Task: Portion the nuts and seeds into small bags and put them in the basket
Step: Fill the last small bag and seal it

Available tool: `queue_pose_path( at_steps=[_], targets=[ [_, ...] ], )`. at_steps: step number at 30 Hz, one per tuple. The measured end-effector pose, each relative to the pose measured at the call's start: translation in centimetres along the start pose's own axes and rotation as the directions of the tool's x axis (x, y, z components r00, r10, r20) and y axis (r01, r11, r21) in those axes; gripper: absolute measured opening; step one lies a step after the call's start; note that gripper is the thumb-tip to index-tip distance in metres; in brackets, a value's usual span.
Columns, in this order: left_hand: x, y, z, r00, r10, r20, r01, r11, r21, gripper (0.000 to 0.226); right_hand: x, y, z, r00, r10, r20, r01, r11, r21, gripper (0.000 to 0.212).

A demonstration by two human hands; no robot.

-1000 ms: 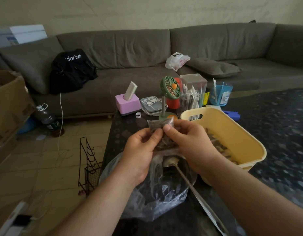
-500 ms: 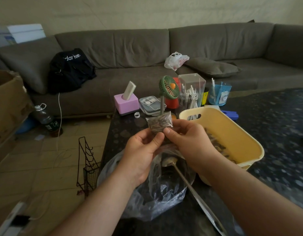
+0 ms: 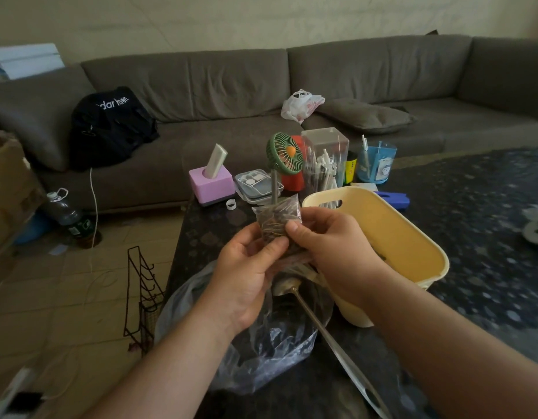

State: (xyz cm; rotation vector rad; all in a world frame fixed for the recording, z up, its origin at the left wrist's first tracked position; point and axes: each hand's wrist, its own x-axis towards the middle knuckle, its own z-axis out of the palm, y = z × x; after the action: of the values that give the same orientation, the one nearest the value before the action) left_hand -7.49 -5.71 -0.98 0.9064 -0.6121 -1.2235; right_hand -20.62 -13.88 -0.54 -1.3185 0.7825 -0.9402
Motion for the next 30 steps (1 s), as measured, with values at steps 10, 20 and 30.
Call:
queue_pose_path(
  at_steps=[10,20,30],
  targets=[
    [0.9,-0.3,0.2,0.992,-0.033,-0.120,0.040,0.997,0.059,0.029,-0.8,-4.5,-2.6,0.999,0.037,-0.011,-0.036,0.996,0.077,0.016],
    [4.7,-3.0,4.9,0.932,-0.331,-0.149,0.359,0.783,0.508,0.041,0.0,-6.1,-8.6,0.967,0.014,-0.253,0.011,0.995,0.098,0.018],
    [2.6,-6.3,4.1,0.996,0.032,-0.080,0.022,0.807,0.589,0.011,-0.6,-5.6,-9.0,0.982,0.031,-0.186,-0.058,0.989,-0.140,0.022]
  ],
)
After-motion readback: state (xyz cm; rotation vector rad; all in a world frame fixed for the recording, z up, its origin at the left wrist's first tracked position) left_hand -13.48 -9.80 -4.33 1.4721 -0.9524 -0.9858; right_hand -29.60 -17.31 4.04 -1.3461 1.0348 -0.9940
